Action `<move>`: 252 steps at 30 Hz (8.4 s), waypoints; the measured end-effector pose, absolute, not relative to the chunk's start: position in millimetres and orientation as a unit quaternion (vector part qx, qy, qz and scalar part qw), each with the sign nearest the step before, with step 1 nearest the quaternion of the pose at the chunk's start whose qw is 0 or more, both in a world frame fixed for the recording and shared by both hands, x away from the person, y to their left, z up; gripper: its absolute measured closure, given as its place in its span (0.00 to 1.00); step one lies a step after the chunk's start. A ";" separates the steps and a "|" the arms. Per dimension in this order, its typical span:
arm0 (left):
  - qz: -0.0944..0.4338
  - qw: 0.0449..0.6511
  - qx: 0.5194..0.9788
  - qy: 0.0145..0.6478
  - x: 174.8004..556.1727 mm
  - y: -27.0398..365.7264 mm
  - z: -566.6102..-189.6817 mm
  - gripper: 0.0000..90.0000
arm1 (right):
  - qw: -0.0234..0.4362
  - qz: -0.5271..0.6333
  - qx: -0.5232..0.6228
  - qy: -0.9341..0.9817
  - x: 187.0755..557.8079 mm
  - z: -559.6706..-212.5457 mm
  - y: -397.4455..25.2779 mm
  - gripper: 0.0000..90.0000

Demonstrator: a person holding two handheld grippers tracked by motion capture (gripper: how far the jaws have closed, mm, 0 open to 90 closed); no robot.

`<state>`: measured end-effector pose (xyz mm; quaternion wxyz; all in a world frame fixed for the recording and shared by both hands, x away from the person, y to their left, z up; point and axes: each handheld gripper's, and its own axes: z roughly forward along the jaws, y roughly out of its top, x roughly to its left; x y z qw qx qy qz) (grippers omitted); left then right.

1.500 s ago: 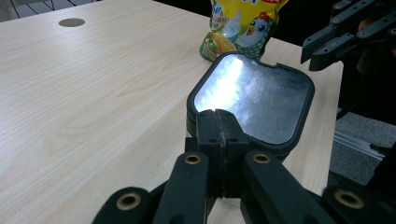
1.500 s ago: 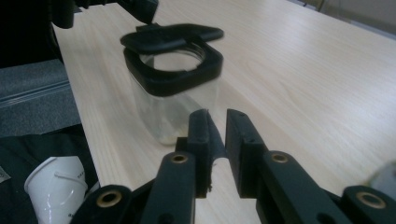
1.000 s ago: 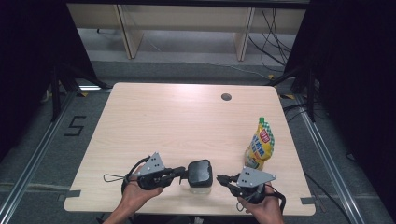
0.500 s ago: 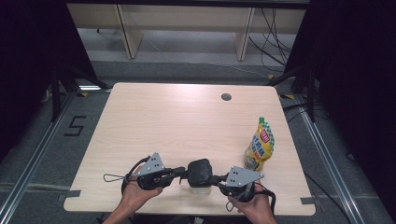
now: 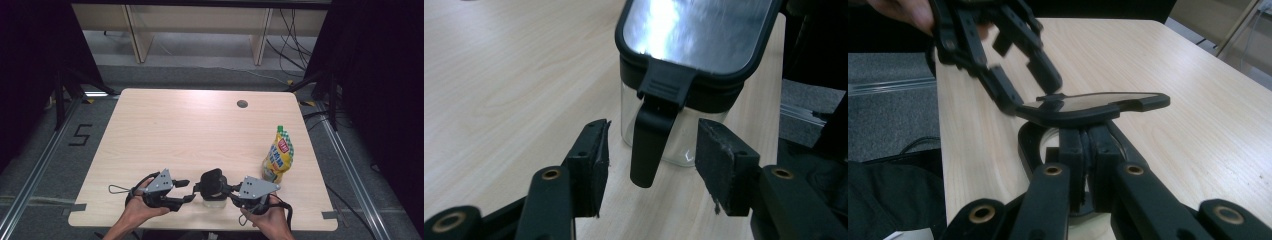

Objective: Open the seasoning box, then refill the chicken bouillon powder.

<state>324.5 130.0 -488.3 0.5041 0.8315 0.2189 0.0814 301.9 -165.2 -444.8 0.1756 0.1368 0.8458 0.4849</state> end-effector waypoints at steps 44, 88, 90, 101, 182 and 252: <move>0.107 0.488 0.845 0.188 328.6 114.9 -496.5 0.80 | 0.175 0.492 0.090 0.848 315.8 -432.5 -108.3 0.97; 0.089 0.470 0.833 0.278 309.7 137.5 -505.3 0.30 | 0.215 0.472 0.305 0.799 281.9 -461.6 -259.8 0.50; 0.096 0.467 0.835 0.274 308.3 139.0 -502.8 0.29 | 0.213 0.471 0.320 0.794 280.3 -464.4 -265.0 0.49; 0.096 0.469 0.831 0.282 301.1 139.8 -501.7 0.24 | 0.210 0.464 0.400 0.762 276.1 -472.9 -293.4 0.35; 0.077 0.488 0.820 0.289 302.0 141.9 -503.3 0.27 | 0.302 0.500 0.407 0.702 361.9 -486.3 -291.0 0.18; 0.074 0.475 0.835 0.266 300.2 138.7 -503.8 0.27 | 0.305 0.544 0.423 0.658 376.3 -511.6 -295.8 0.30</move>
